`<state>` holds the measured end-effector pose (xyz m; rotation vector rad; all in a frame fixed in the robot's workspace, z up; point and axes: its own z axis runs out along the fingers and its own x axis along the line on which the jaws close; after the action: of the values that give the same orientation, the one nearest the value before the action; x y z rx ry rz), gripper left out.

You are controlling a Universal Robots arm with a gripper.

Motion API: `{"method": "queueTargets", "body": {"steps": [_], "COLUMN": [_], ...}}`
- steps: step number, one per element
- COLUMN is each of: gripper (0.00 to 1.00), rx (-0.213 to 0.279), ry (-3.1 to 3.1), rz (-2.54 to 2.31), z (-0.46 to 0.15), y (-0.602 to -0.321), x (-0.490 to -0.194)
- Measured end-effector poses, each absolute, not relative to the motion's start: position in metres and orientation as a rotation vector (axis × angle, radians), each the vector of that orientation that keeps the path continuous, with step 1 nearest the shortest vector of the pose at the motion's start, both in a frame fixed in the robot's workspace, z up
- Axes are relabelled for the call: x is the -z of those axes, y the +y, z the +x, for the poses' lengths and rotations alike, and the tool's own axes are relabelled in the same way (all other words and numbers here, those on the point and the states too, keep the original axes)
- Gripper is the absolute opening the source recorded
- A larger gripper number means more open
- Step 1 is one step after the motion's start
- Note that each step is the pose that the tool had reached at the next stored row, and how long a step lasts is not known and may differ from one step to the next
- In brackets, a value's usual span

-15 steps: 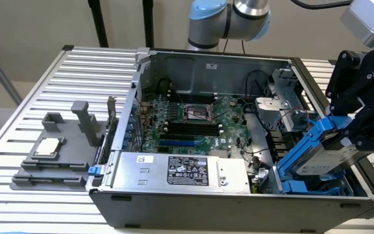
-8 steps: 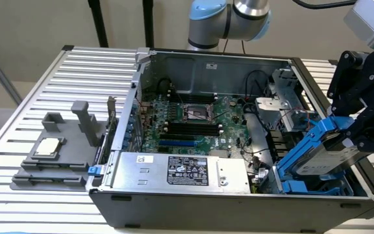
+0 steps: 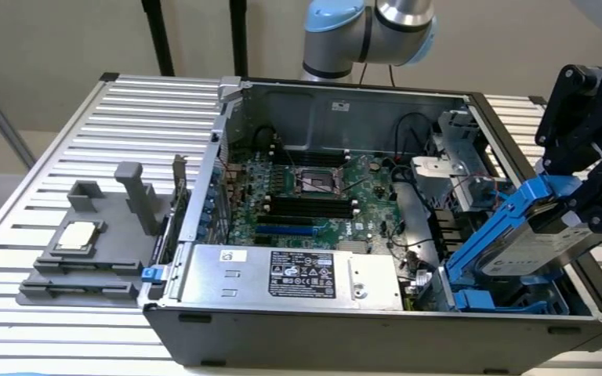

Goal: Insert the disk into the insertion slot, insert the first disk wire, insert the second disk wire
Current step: 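Insert the disk into the insertion slot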

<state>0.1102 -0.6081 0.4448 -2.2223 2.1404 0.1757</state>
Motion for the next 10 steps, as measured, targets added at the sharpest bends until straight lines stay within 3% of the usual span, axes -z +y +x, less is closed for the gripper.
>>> {"method": "queueTargets", "body": {"steps": [10], "gripper": [0.32], "rx": [-0.184], "ry": [2.130], "rz": [-2.241], "z": [0.1129], "y": [-0.6081], "x": [-0.4432]}}
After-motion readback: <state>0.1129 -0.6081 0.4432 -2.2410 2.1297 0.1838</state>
